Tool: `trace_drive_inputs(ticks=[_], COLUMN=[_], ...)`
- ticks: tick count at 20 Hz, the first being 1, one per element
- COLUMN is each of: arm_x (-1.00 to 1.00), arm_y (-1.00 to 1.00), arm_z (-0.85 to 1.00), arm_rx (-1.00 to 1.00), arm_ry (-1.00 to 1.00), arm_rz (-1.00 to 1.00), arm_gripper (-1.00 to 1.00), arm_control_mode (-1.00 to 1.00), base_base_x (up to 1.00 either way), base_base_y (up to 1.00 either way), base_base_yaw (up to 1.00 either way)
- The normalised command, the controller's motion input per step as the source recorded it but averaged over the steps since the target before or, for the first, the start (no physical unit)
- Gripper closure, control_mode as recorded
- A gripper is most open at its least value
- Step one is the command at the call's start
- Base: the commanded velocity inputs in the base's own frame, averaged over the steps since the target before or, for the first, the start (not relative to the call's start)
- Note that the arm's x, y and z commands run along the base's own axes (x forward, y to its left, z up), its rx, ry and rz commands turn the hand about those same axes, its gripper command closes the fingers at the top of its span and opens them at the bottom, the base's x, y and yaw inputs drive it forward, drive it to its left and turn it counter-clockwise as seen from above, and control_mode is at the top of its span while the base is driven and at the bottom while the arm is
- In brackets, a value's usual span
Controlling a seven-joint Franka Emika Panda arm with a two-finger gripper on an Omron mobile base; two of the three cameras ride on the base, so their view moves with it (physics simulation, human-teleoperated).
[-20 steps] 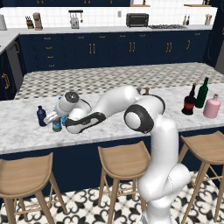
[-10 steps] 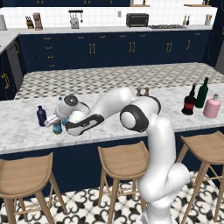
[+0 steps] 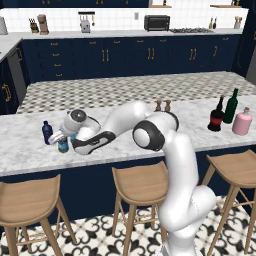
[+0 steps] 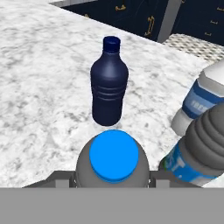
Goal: Move the plastic bottles in the middle to the plastics group, and the glass bottles in the middle to the glass group.
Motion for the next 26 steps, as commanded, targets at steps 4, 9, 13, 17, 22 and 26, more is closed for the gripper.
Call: trace_drive_inputs(ticks=[4,9,13,17,22,26], arm_x=[0.30,0.20,0.15,0.04,0.00,0.00], arm_y=[0.13,0.01,0.00,0.00,0.00,0.00], arm_z=[-0.01,-0.11,-0.29,-0.24,-0.03,0.00], arm_rx=[0.00,0.00,0.00,0.00,0.00,0.00], arm_ry=[0.00,0.00,0.00,0.00,0.03,0.18], arm_rz=[0.00,0.00,0.00,0.00,0.00,0.00], arm_gripper=[1.00,1.00,1.00,1.00,1.00,1.00], arm_control_mode=[-1.00,-1.00,-1.00,-1.00,-1.00,-1.00], base_base_x=[0.00,0.00,0.00,0.00,0.00,0.00], base_base_y=[0.00,0.00,0.00,0.00,0.00,0.00], base_base_yaw=[0.00,0.00,0.00,0.00,0.00,0.00])
